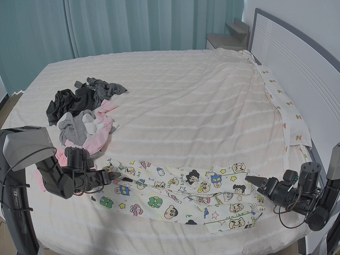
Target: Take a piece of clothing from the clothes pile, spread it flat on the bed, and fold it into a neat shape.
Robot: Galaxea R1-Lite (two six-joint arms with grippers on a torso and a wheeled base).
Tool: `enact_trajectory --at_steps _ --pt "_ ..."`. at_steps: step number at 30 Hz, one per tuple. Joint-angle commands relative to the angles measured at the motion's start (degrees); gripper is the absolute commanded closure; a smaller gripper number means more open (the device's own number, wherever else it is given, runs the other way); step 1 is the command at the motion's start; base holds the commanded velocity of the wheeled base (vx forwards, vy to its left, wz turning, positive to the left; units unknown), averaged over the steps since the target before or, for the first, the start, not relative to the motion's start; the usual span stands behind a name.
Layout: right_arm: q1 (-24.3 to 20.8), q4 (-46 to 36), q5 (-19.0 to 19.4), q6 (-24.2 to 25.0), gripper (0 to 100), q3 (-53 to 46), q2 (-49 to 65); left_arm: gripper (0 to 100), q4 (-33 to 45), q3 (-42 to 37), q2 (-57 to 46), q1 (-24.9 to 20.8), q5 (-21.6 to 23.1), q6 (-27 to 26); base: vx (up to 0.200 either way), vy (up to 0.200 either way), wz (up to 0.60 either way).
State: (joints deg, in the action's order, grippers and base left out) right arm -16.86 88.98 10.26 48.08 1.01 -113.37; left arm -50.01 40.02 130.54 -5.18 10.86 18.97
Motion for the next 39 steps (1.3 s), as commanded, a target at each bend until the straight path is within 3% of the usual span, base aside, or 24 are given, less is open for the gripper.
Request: enact_trajectory --at_steps 1,12,27,28,39 --pt "-0.02 0.76 0.02 0.0 0 -0.84 -0.27 0 -0.53 0.14 2.0 -0.09 0.04 0.1 0.0 0.0 0.0" --pt "-0.1 0.76 -0.07 0.0 0 -0.84 -0.27 0 -0.71 1.81 2.79 -1.41 1.53 4.5 0.0 0.0 0.0" --pt "-0.1 0.76 0.02 0.0 0 -0.84 -0.27 0 -1.15 3.22 4.55 -2.03 2.15 4.67 0.0 0.0 0.0" --pt "-0.1 0.76 0.02 0.0 0 -0.84 -0.27 100 -1.15 3.22 4.55 -2.03 2.15 4.67 0.0 0.0 0.0" --pt "-0.1 0.76 0.02 0.0 0 -0.84 -0.36 100 -1.23 2.78 4.55 -2.38 2.32 6.17 0.0 0.0 0.0"
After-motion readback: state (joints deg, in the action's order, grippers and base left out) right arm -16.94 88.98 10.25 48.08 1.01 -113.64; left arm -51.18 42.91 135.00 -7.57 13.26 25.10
